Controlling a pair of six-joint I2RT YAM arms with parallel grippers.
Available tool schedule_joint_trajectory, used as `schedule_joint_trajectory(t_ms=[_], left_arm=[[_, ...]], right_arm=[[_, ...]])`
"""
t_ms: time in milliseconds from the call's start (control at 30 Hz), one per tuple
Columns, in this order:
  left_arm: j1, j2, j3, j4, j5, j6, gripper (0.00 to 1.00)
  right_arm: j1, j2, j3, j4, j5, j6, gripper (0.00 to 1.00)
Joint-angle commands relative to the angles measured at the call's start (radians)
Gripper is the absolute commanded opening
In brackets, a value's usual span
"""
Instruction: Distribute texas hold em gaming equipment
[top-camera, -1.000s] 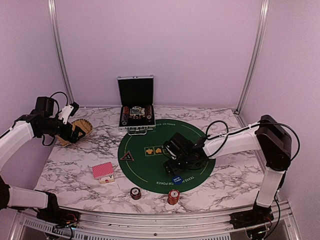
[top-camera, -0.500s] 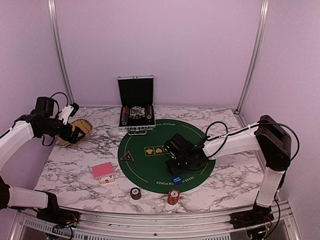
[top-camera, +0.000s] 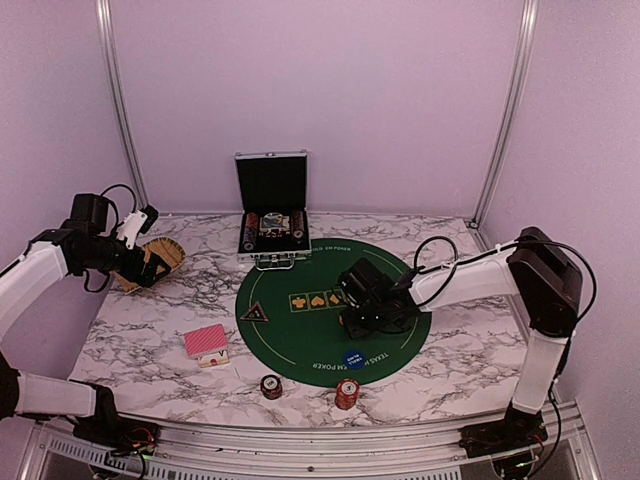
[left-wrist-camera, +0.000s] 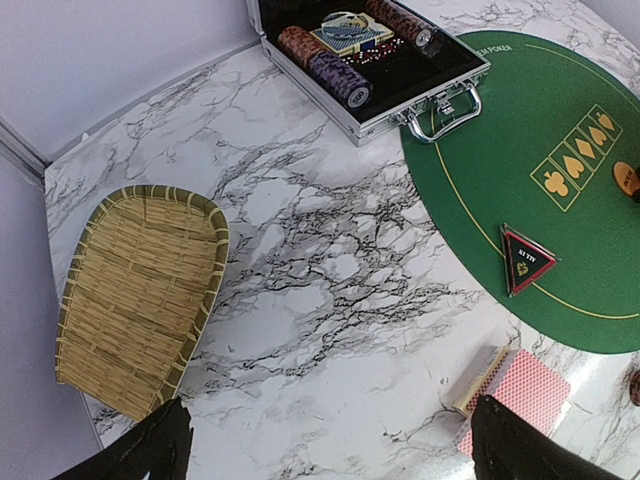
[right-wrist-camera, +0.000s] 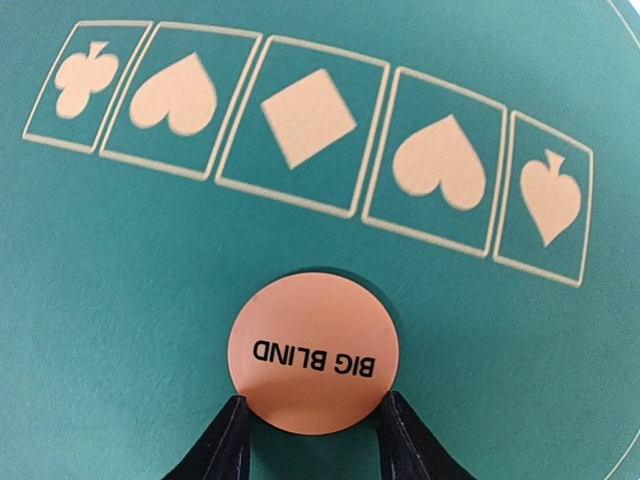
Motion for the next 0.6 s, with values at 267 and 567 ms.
schedule_joint_trajectory(t_ms=[267, 567], left_arm=[[0.005, -0.022, 0.034, -0.026, -0.006, 0.007, 0.99], [0.004, -0.015, 0.036, -0.028, -0.003, 0.005, 0.99]], right_arm=[[-0.134, 0.18, 0.158, 0.032, 0.065, -0.091, 0.38], [-0.216, 0.324, 0.356, 0.034, 0.084, -0.141, 0.37]])
